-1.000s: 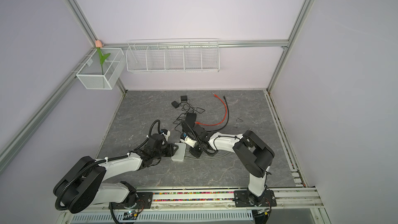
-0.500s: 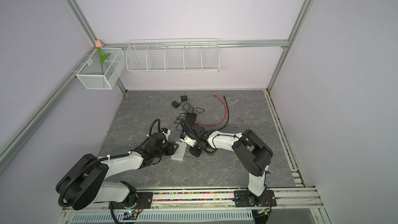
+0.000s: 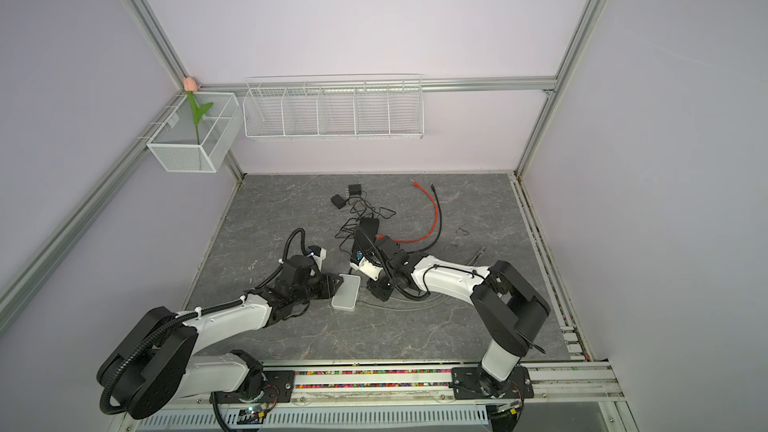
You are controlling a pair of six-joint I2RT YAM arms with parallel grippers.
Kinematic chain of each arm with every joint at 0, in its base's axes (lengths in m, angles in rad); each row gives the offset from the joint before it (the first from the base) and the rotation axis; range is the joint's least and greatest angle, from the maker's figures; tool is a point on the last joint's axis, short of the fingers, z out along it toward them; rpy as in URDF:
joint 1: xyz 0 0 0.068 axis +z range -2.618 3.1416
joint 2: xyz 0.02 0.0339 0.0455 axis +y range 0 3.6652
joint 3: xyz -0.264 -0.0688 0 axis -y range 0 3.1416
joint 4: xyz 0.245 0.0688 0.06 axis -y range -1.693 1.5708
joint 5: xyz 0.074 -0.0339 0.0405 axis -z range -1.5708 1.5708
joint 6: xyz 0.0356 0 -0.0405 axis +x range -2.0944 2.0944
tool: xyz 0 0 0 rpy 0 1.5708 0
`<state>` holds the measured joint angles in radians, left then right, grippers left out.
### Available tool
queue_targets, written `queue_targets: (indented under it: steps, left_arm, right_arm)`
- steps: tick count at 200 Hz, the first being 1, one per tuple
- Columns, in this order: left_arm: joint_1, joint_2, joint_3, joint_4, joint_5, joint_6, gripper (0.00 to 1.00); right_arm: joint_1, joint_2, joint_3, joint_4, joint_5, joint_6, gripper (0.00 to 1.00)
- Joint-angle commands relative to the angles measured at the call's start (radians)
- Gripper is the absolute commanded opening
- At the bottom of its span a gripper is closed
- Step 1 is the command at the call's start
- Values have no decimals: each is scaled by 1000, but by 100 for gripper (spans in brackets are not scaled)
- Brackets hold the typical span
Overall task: Insert the plug into the switch port
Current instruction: 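Press the grey plug fully into the router port with the right gripper, then open both grippers and lift them away from the white router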
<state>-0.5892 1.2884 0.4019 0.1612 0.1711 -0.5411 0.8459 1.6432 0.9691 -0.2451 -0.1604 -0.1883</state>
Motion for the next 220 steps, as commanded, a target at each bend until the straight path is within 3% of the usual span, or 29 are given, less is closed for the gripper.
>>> queue_targets:
  steps: [1, 78, 143, 220]
  left_arm:
    - [5, -37, 3, -34, -20, 1, 31]
    - [4, -223, -43, -103, -47, 19, 33]
    - [6, -444, -49, -228, -176, 41, 38]
    - [6, -529, 43, -357, -311, 81, 42]
  right_arm:
    - [7, -42, -46, 0, 0, -12, 25]
    - [27, -128, -139, 17, 45, 25, 25]
    - [12, -250, -118, -26, 130, 50, 28]
    - [-37, -437, -98, -39, 217, 101, 35]
